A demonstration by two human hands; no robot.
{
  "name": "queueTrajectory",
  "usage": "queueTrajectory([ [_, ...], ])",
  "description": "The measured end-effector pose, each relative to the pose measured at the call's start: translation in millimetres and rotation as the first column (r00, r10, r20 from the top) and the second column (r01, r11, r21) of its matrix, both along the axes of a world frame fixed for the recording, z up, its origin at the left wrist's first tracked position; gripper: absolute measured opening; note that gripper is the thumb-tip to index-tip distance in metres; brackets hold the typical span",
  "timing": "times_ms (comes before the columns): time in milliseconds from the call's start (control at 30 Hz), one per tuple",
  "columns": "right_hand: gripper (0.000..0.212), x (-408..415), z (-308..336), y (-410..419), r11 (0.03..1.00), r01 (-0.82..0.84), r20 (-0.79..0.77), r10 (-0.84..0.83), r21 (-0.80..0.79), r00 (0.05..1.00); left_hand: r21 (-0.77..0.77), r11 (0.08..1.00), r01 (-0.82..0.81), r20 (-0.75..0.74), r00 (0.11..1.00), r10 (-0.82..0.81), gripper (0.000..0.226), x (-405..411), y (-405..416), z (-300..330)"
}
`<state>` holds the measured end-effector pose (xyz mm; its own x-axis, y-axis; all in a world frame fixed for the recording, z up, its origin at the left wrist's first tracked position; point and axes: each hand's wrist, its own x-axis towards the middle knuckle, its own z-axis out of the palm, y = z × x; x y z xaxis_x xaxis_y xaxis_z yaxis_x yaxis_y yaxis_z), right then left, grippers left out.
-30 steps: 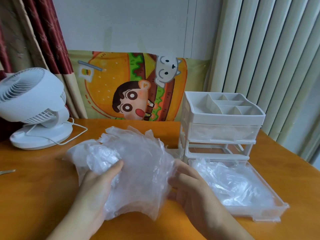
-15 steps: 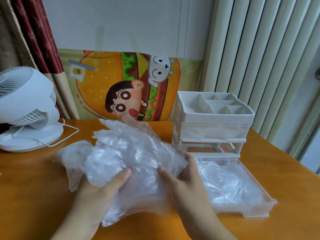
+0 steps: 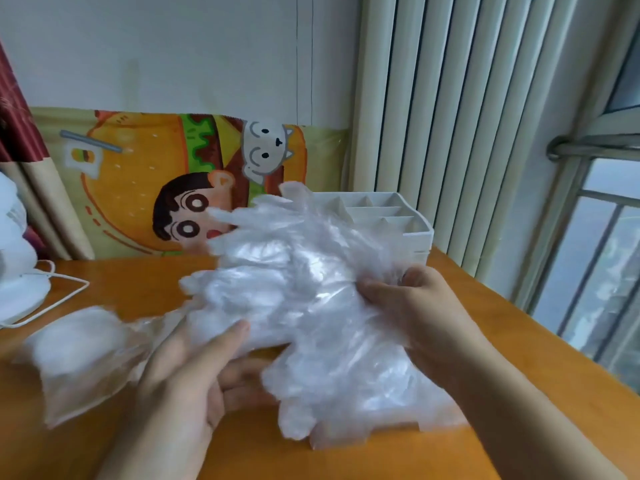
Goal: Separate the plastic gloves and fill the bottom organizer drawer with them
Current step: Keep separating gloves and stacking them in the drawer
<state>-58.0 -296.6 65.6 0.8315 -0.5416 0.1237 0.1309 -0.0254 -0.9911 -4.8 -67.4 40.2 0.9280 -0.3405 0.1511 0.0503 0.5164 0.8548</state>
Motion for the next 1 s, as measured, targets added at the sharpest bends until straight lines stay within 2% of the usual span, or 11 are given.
queueTrajectory([
  [100,0.011,-12.9,-11.1,-47.2,0.993,0.042,-0.172,-0.061,-0.112,0.983,0.286,0.926,-0.247,0.248,0.952,0.178,0.056,-7.3,-17.1,1.2],
  [167,0.01,-18.7,-24.1,-68.1,0.966,0.007,-0.3,-0.088,-0.258,0.95,0.375,0.724,-0.579,0.632,0.731,0.257,0.052,-18.5,-25.2,2.1],
  [233,0.01,-19.4,-36.9,-75.2,0.933,-0.078,-0.395,-0.072,-0.352,0.916,0.257,0.653,-0.712,0.925,0.377,0.048,0.03,-25.1,-48.9,13.1],
  [267,0.008,-19.1,-42.4,-76.2,0.918,-0.109,-0.424,-0.068,-0.38,0.903,0.304,0.641,-0.705,0.948,0.289,-0.132,0.03,-24.9,-66.4,15.3],
  [300,0.01,-18.1,-47.2,-76.5,0.904,-0.126,-0.435,-0.072,-0.409,0.898,0.428,0.617,-0.66,0.903,0.277,-0.33,0.032,-24.3,-85.6,16.3],
  [400,0.031,-11.4,-54.1,-76.5,0.861,-0.115,-0.398,-0.108,-0.496,0.911,0.736,0.351,-0.579,0.639,0.424,-0.641,0.017,-12.7,-127.7,6.1],
  [467,0.033,-10.1,-56.8,-79.7,0.81,-0.096,-0.365,-0.152,-0.579,0.918,0.832,0.11,-0.544,0.442,0.529,-0.724,0.017,-6.2,-143.4,-3.0],
  [533,0.032,-10.9,-58.7,-82.0,0.739,-0.087,-0.341,-0.2,-0.668,0.919,0.903,-0.035,-0.429,0.269,0.627,-0.731,0.03,1.6,-149.5,-10.4],
  [633,0.032,-13.1,-60.2,-83.7,0.65,-0.086,-0.311,-0.239,-0.755,0.92,0.937,-0.131,-0.323,0.141,0.695,-0.705,0.059,12.2,-154.6,-12.8],
  [767,0.03,-13.8,-62.7,-84.4,0.581,-0.071,-0.282,-0.281,-0.811,0.917,0.924,-0.259,-0.282,0.014,0.701,-0.713,0.104,17.0,-160.0,-8.9],
  [1000,0.029,-10.5,-75.1,-90.3,0.648,0.025,-0.28,-0.363,-0.762,0.888,0.88,-0.37,-0.299,-0.072,0.685,-0.725,0.138,27.4,-166.9,-4.5],
])
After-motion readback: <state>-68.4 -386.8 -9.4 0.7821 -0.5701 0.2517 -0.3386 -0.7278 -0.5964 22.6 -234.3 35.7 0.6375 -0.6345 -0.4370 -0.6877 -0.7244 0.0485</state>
